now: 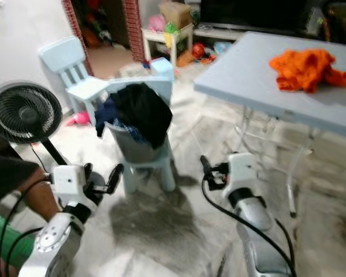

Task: Hang hanger

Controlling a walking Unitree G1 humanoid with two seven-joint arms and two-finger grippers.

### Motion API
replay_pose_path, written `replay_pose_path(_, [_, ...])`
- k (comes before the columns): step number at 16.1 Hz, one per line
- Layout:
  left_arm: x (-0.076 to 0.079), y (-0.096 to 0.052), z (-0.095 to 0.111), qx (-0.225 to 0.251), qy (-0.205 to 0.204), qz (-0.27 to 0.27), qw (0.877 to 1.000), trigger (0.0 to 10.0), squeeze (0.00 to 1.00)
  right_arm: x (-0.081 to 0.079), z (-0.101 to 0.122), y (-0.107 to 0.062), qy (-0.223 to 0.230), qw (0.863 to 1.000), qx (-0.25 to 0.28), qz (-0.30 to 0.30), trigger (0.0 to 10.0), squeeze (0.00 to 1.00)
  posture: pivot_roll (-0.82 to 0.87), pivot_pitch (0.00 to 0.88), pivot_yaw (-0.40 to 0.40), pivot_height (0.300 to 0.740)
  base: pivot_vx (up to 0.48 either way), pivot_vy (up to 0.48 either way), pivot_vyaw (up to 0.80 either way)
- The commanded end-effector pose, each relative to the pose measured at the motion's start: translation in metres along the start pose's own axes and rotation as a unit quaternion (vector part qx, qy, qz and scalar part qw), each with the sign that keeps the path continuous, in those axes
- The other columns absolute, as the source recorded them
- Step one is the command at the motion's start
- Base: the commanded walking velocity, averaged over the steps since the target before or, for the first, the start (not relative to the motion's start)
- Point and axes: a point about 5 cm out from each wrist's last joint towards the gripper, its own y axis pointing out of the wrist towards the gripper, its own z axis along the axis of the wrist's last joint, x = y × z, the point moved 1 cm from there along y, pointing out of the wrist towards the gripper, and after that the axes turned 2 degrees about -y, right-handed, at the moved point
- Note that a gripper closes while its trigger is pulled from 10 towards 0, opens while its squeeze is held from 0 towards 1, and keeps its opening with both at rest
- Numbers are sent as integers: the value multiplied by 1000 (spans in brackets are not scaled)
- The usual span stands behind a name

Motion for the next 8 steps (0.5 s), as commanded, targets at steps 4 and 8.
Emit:
replay_pose_path(4, [-9,1,3,3,10,16,1000,10000,0,-11,5,4,-2,1000,13,18,10000,0,-69,0,10,740,380,0,114])
replay_pose_path(8, [-8,2,3,3,9,15,1000,10000,0,-12,6,4,-1,1000,14,18,10000,0,-69,0,12,740,380,0,561])
